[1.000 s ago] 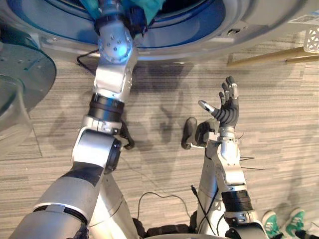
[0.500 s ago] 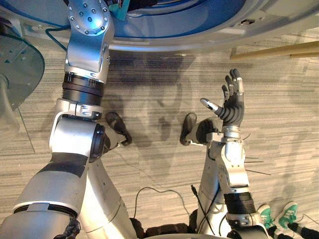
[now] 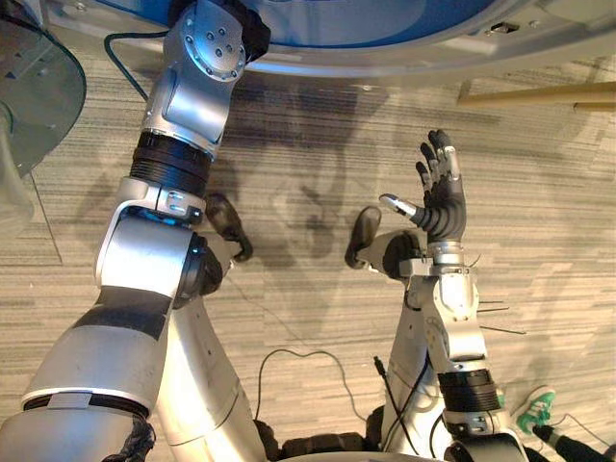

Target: Pick up the laundry basket with both hands and put the clothes into the washing machine.

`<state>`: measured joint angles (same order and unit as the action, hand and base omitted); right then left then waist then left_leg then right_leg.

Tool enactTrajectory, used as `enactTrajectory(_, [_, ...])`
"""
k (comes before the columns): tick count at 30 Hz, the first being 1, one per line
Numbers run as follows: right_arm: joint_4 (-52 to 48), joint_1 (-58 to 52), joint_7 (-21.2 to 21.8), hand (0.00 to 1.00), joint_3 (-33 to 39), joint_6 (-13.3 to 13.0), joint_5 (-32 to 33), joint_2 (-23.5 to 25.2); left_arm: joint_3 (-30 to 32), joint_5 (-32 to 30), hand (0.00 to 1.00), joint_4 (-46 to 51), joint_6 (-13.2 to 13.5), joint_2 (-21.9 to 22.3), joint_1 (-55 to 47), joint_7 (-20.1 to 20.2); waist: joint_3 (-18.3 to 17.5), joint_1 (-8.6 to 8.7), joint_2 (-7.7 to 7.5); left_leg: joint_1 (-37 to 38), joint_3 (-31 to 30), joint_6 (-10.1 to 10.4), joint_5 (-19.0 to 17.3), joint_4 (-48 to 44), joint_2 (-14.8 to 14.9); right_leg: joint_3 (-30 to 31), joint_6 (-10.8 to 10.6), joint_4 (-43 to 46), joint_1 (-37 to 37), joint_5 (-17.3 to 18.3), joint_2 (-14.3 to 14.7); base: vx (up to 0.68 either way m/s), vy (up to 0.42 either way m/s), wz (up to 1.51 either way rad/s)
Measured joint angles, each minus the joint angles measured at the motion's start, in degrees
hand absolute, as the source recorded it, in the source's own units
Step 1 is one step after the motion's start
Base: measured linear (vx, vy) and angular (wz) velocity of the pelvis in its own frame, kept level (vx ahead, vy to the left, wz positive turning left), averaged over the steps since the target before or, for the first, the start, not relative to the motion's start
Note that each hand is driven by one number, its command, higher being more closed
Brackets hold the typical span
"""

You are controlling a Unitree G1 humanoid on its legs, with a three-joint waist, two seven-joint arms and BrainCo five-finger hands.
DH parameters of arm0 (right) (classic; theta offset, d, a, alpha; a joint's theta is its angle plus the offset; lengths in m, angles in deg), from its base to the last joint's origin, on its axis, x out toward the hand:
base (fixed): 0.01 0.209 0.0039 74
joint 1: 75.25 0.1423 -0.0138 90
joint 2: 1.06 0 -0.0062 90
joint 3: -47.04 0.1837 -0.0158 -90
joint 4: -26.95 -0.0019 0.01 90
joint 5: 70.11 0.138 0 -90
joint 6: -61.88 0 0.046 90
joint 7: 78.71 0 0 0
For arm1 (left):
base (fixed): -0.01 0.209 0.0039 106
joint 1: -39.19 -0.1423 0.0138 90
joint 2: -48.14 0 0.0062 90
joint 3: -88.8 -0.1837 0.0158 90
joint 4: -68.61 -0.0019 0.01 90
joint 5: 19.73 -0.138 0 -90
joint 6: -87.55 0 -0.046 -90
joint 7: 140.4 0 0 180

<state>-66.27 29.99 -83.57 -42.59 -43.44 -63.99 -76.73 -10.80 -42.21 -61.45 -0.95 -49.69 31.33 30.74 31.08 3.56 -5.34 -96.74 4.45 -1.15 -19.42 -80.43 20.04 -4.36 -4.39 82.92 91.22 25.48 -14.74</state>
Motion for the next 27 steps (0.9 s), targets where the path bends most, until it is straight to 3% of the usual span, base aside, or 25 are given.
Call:
enactTrajectory(6, [0.0,0.0,0.0,0.00,0.0,0.0,-0.2,-0.1,0.0,6.9,0.00,0.1,1.2,-1.1,0.3,-0.2,0.1,-0.17,0.09,0.0,0.0,-0.3,0.3,0.1,0.0,0.0,0.1,0.0,0.0,0.0,0.1,0.02,-0.029,0.00])
enactTrajectory(10, [0.0,-0.7,0.1,0.00,0.0,0.0,-0.5,-1.2,-3.6,1.5,0.00,0.3,0.1,-3.7,2.8,-0.1,0.1,-1.07,0.15,0.4,0.2,-0.2,1.4,1.3,-0.3,-0.2,0.3,-0.4,0.0,-0.2,-0.2,0.02,-0.051,0.07])
enactTrajectory(13, [0.2,-1.1,0.2,0.00,0.2,0.0,-0.5,-1.3,-5.9,1.1,0.00,1.4,-0.2,-4.7,5.6,-0.3,0.1,-1.37,0.16,0.6,-0.1,0.3,2.5,2.8,-1.0,-0.9,0.7,-1.0,-0.4,-0.4,-0.4,0.01,-0.057,0.12])
enactTrajectory(21, [1.9,-1.2,1.5,0.00,0.3,-0.1,-0.4,-2.8,-20.4,-17.2,0.00,4.3,-0.4,-7.4,12.0,-1.4,-0.2,-2.62,0.70,3.4,-0.7,0.7,3.6,5.5,-1.7,-2.5,1.4,-3.4,-3.9,-0.8,-0.8,0.03,-0.037,0.05])
enactTrajectory(27, [1.9,-1.1,1.5,0.00,0.3,-0.1,0.0,-3.3,-24.1,-18.7,0.00,5.4,0.0,-7.6,11.9,-1.1,-0.6,-2.88,1.31,5.7,-1.0,0.9,3.8,6.5,-1.9,-3.3,1.5,-4.8,-6.7,-0.8,-0.7,0.01,-0.015,0.01])
